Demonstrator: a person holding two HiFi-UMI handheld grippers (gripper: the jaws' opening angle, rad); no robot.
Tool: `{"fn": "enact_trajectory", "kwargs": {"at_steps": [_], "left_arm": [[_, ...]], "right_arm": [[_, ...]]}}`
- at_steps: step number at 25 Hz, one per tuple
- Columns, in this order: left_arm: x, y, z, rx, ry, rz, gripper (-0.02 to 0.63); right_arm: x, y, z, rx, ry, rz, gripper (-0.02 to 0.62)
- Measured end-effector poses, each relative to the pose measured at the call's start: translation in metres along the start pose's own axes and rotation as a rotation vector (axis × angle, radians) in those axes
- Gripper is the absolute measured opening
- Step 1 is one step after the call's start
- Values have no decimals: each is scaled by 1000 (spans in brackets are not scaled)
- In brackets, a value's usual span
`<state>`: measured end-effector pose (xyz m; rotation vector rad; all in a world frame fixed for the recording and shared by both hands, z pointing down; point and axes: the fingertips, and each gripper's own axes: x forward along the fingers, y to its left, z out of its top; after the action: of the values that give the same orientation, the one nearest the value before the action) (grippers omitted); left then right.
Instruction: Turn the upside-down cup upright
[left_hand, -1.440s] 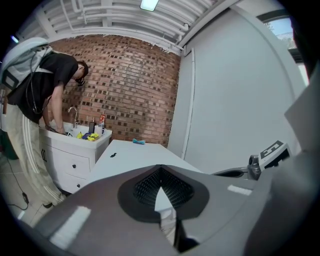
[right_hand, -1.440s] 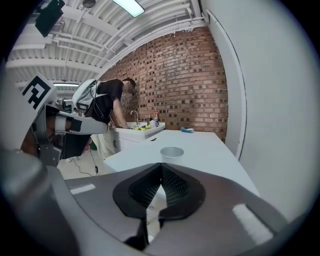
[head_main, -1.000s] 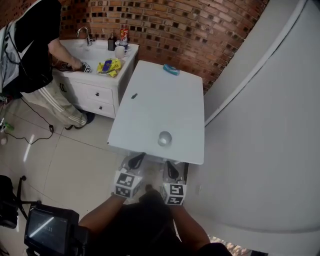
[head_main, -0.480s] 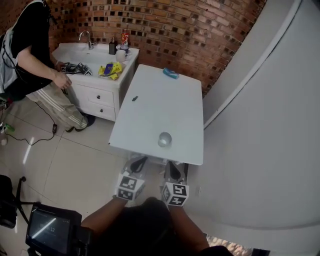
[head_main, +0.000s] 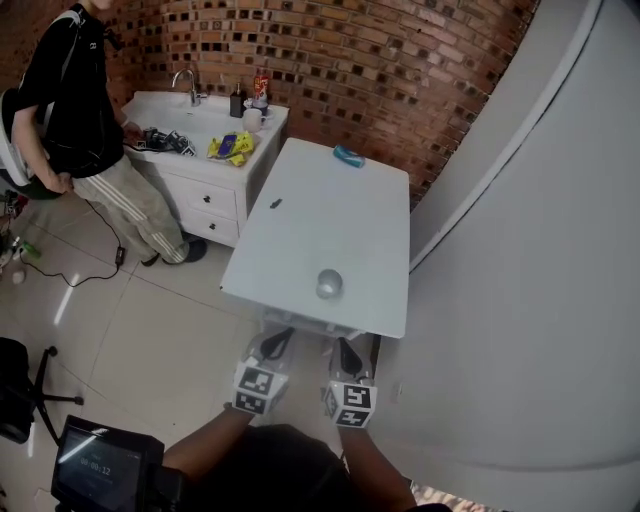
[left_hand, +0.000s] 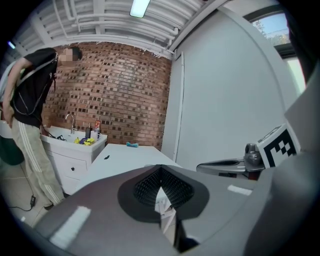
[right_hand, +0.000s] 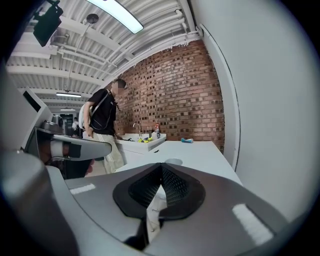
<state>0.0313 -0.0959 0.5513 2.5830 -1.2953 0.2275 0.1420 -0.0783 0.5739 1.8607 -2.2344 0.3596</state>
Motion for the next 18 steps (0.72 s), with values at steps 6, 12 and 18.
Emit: {"fn": "enact_trajectory", "kwargs": {"at_steps": [6, 12, 18], "left_arm": [[-16, -36, -5, 27, 8, 10, 1], [-39, -65, -4, 36, 4, 24, 2], [-83, -100, -3, 27, -30, 61, 2]], "right_arm": [[-36, -11, -8, 3, 4, 17, 12], [-67, -11, -3, -84, -12, 53, 12], [-116, -16, -9, -33, -40, 46, 12]]}}
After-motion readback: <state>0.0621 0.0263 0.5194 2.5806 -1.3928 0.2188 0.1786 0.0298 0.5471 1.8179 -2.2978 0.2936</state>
